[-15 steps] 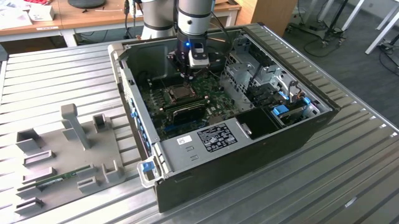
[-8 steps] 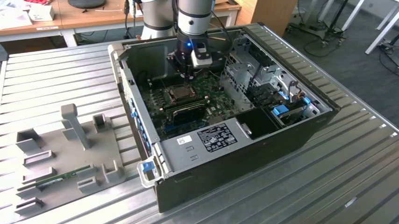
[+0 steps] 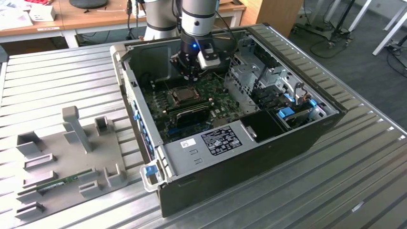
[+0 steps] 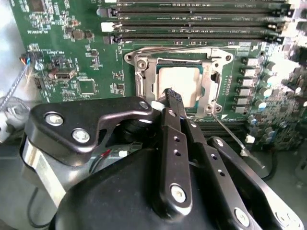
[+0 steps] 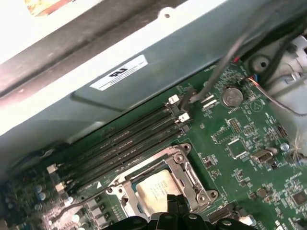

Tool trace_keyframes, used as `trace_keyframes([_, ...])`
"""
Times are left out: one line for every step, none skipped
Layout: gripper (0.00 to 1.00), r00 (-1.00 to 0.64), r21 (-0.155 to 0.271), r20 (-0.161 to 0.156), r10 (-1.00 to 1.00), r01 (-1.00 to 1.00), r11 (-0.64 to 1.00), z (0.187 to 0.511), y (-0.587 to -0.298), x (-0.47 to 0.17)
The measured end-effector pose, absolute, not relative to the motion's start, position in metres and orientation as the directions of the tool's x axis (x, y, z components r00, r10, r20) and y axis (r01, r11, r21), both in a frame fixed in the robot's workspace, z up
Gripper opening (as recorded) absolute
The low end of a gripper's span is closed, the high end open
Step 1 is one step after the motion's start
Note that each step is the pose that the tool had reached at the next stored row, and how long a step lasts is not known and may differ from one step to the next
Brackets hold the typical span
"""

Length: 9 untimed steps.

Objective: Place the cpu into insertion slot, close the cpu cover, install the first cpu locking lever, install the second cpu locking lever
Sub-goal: 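Close the cpu cover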

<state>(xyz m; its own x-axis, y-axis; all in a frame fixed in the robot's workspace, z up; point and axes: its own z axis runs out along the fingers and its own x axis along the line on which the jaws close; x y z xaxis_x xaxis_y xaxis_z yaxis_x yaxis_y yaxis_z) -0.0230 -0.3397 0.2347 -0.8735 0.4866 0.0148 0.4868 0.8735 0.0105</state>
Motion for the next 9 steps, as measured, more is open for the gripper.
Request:
trace_keyframes([0.1,-0.879,0.01,0.015,0.476,0.476,0.879,0.2348,-0.3397,-0.023])
trace_keyframes([0.1,-0.884,0.01,0.015,0.467,0.467,0.884,0.2347,-0.3397,-0.0231])
trace_keyframes([0.1,-0.886,0.01,0.015,0.463,0.463,0.886,0.2347,-0.3397,-0.023])
trace_keyframes([0.1,-0.886,0.01,0.015,0.463,0.463,0.886,0.2347,-0.3397,-0.023])
trace_keyframes([0.1,-0.886,0.01,0.014,0.463,0.463,0.886,0.2348,-0.3397,-0.0231])
trace_keyframes([0.1,-0.886,0.01,0.014,0.463,0.463,0.886,0.2348,-0.3398,-0.0231])
trace_keyframes([0.1,-0.886,0.01,0.014,0.463,0.463,0.886,0.2348,-0.3398,-0.0231])
trace_keyframes([0.1,-0.886,0.01,0.014,0.463,0.463,0.886,0.2347,-0.3397,-0.0231])
trace_keyframes([0.1,-0.886,0.01,0.014,0.463,0.463,0.886,0.2347,-0.3397,-0.0231])
